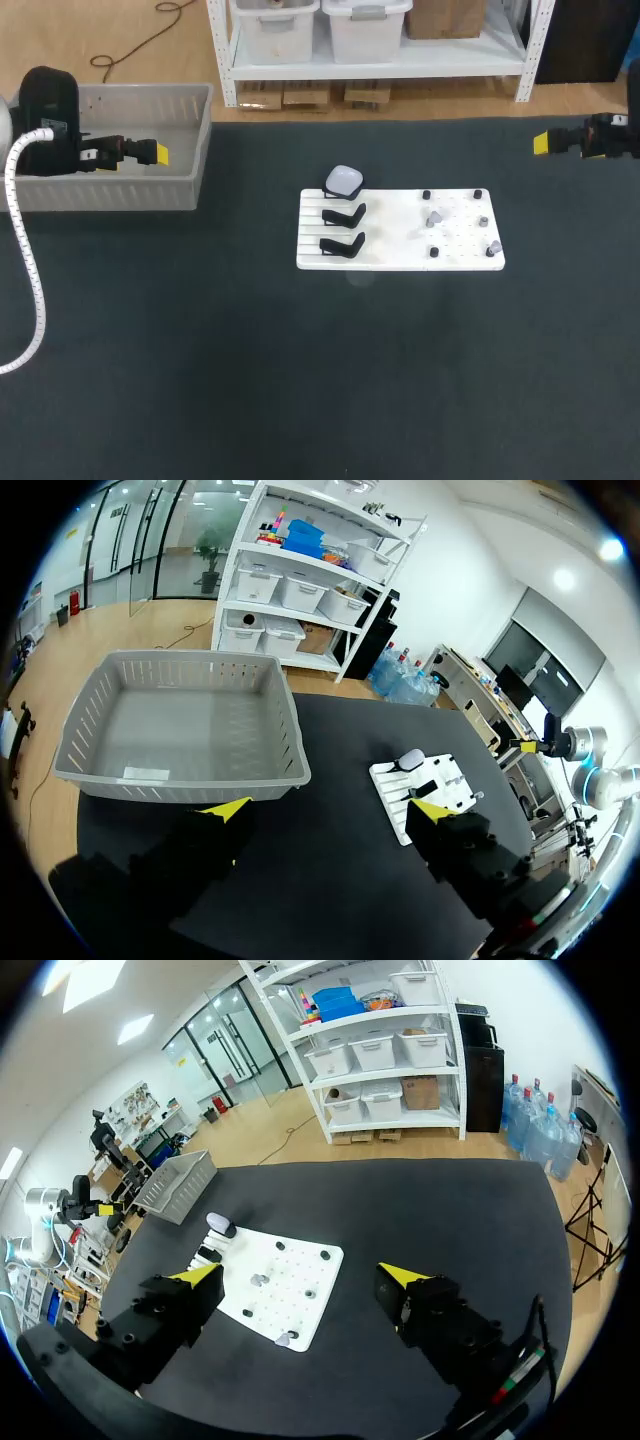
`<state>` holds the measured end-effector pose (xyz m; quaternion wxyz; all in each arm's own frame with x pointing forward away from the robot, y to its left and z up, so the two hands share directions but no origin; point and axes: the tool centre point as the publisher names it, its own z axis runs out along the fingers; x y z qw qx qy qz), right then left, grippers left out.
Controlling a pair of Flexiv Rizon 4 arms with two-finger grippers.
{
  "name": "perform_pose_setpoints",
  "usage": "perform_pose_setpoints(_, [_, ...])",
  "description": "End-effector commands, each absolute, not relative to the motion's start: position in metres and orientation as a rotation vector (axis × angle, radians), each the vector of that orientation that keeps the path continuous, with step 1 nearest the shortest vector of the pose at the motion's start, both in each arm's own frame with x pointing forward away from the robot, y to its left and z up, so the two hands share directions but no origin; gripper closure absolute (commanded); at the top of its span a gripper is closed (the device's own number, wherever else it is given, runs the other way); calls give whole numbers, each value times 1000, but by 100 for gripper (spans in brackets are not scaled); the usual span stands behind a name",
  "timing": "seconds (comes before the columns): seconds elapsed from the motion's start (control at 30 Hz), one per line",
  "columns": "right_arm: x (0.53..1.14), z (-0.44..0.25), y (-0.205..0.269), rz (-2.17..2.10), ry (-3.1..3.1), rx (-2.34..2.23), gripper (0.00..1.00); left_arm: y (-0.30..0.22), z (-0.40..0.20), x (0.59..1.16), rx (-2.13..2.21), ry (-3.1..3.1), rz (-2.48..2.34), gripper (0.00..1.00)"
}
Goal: Pick up each earbud case from the left stands, insert the matching earbuds, close the lid, and place the case in the box.
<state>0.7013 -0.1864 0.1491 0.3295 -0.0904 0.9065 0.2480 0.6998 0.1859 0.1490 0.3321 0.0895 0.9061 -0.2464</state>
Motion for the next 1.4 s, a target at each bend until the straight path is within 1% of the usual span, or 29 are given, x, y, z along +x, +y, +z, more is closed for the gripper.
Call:
perform_pose_setpoints(0.03, [701, 149, -186, 646, 2372, -236, 0, 185, 150, 700, 231, 2374, -636, 0])
perform_pose_setpoints(0.6, [701, 149, -186, 646, 2372, -236, 0, 183, 152, 700, 246, 2361, -670, 0])
perform_pose_setpoints(0.73, [701, 149, -186, 646, 2372, -236, 0, 172, 161, 702, 403, 2255, -825, 0])
perform_pose_setpoints(0.97, [701, 149, -186, 646, 2372, -236, 0, 153, 171, 721, 751, 2078, -911, 0])
perform_pose_setpoints(1.4, [701, 149, -186, 646, 2372, -236, 0, 109, 162, 751, 1321, 1835, -1004, 0])
